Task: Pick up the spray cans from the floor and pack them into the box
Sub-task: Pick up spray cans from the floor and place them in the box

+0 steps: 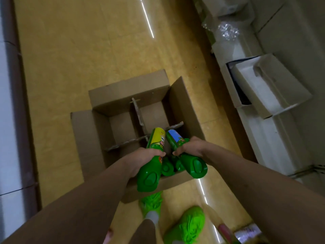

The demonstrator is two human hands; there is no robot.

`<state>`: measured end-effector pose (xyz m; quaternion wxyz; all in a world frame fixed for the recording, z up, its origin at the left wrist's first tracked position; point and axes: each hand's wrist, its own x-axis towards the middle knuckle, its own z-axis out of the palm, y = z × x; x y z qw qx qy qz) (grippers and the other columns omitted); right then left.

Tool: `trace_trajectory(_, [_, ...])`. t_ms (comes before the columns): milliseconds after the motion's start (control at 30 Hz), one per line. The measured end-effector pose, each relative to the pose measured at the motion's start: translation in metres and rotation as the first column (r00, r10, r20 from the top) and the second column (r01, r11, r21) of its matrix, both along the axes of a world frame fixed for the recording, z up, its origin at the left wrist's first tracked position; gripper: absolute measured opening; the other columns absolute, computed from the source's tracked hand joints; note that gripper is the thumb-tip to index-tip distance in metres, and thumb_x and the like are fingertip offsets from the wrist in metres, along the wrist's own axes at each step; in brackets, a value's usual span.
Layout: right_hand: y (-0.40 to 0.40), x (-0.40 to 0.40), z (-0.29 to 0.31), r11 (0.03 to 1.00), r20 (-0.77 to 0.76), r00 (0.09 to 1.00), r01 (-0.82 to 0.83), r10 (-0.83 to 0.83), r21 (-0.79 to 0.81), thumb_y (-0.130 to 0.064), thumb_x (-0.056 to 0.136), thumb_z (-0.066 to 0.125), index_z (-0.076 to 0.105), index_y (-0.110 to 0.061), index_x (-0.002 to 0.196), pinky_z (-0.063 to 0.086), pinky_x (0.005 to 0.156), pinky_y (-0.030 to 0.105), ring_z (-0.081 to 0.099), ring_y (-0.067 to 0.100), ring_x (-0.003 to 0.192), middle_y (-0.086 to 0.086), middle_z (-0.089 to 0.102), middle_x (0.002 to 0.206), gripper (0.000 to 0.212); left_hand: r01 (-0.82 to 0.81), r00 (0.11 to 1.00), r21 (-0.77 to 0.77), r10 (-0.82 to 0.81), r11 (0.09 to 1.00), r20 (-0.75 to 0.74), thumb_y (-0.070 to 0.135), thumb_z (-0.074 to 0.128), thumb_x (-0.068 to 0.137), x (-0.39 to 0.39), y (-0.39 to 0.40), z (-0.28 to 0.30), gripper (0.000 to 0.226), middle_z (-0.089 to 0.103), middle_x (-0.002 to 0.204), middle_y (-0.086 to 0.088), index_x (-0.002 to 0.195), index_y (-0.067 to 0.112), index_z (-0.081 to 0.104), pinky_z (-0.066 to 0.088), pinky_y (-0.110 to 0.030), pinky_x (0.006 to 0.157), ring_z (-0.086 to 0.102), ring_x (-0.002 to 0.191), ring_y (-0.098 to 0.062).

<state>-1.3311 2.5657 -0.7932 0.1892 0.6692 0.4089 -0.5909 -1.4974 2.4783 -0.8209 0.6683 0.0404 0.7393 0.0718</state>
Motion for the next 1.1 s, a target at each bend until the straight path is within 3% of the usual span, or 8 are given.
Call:
trace_trajectory(167, [0.003, -0.009, -0.019, 0.997, 0.052, 0.996, -0.067, 0.070, -0.048, -0.019, 0.073, 0.087, 0.034, 0.002, 0.138, 0.056, 0.075, 0.036, 0.065, 0.028, 0.088, 0.015, 0.058, 0.107, 0.086, 0.037, 0.997, -0.073, -0.031, 0.997, 0.074, 0.038, 0.086, 0.070, 0.002, 0.005, -0.018, 0.065, 0.074, 0.095, -0.020, 0.119, 0.004, 0.061, 0.060, -0.037, 0.063, 0.073, 0.071, -0.031])
trace_trajectory(300, [0.007, -0.021, -0.040, 0.983, 0.105, 0.978, -0.171, 0.177, -0.066, -0.024, 0.071, 0.089, 0.019, -0.001, 0.143, 0.055, 0.088, 0.041, 0.062, 0.033, 0.107, 0.018, 0.052, 0.124, 0.104, 0.040, 0.999, -0.109, -0.039, 0.993, 0.017, 0.050, 0.093, 0.038, 0.007, 0.012, -0.056, 0.113, 0.067, 0.112, -0.020, 0.131, 0.010, 0.042, 0.059, -0.056, 0.081, 0.072, 0.089, -0.039])
trace_trajectory(433, [0.010, -0.028, -0.064, 0.959, 0.135, 0.950, -0.272, 0.281, -0.082, -0.029, 0.071, 0.088, 0.025, -0.004, 0.144, 0.053, 0.087, 0.037, 0.062, 0.032, 0.111, 0.017, 0.056, 0.130, 0.099, 0.042, 0.998, -0.088, -0.045, 0.995, -0.039, 0.041, 0.080, 0.072, 0.014, 0.029, -0.054, 0.082, 0.059, 0.114, -0.019, 0.134, 0.018, 0.031, 0.059, -0.051, 0.084, 0.069, 0.091, -0.036])
trace_trajectory(567, [0.010, -0.032, -0.078, 0.861, 0.126, 0.852, -0.505, 0.509, -0.059, -0.027, 0.077, 0.082, 0.048, -0.006, 0.137, 0.054, 0.090, 0.035, 0.062, 0.028, 0.109, 0.013, 0.060, 0.124, 0.073, 0.040, 0.997, -0.158, -0.028, 0.987, 0.076, 0.046, 0.077, 0.059, 0.014, 0.031, -0.083, 0.089, 0.069, 0.110, -0.020, 0.137, 0.015, 0.047, 0.059, -0.055, 0.082, 0.073, 0.086, -0.038])
trace_trajectory(633, [0.007, -0.036, -0.086, 0.805, 0.160, 0.790, -0.590, 0.592, -0.067, -0.027, 0.076, 0.082, 0.056, -0.009, 0.129, 0.055, 0.090, 0.036, 0.062, 0.027, 0.104, 0.011, 0.060, 0.115, 0.061, 0.040, 0.996, -0.209, -0.022, 0.977, 0.086, 0.047, 0.071, 0.062, 0.015, 0.033, -0.086, 0.075, 0.073, 0.103, -0.020, 0.127, 0.011, 0.057, 0.058, -0.057, 0.084, 0.074, 0.086, -0.038])
trace_trajectory(800, [-0.007, -0.043, -0.100, 0.702, 0.265, 0.677, -0.712, 0.687, -0.003, -0.020, 0.083, 0.074, 0.054, -0.018, 0.131, 0.050, 0.072, 0.036, 0.058, 0.029, 0.097, 0.016, 0.037, 0.129, 0.053, 0.076, 0.995, -0.227, -0.058, 0.971, 0.085, 0.036, 0.056, 0.089, 0.015, 0.041, -0.085, 0.032, 0.071, 0.094, -0.017, 0.103, 0.008, 0.063, 0.055, -0.035, 0.070, 0.068, 0.082, -0.031])
trace_trajectory(1000, [-0.019, -0.048, -0.108, 0.297, 0.374, 0.367, -0.926, 0.852, 0.232, -0.016, 0.093, 0.059, 0.064, -0.014, 0.116, 0.055, 0.079, 0.044, 0.052, 0.034, 0.108, 0.011, 0.057, 0.112, 0.024, 0.074, 0.992, -0.237, -0.048, 0.969, 0.116, 0.039, 0.050, 0.097, 0.019, 0.041, -0.098, 0.040, 0.072, 0.096, -0.020, 0.105, 0.004, 0.066, 0.056, -0.049, 0.092, 0.071, 0.093, -0.035])
trace_trajectory(1100, [-0.017, -0.047, -0.120, 0.189, 0.345, 0.273, -0.948, 0.898, 0.257, -0.013, 0.093, 0.058, 0.063, -0.016, 0.113, 0.056, 0.078, 0.044, 0.049, 0.034, 0.109, 0.009, 0.061, 0.109, 0.021, 0.081, 0.995, -0.240, -0.064, 0.967, 0.079, 0.038, 0.052, 0.094, 0.021, 0.041, -0.111, 0.046, 0.072, 0.105, -0.023, 0.123, 0.003, 0.061, 0.055, -0.057, 0.092, 0.071, 0.097, -0.038])
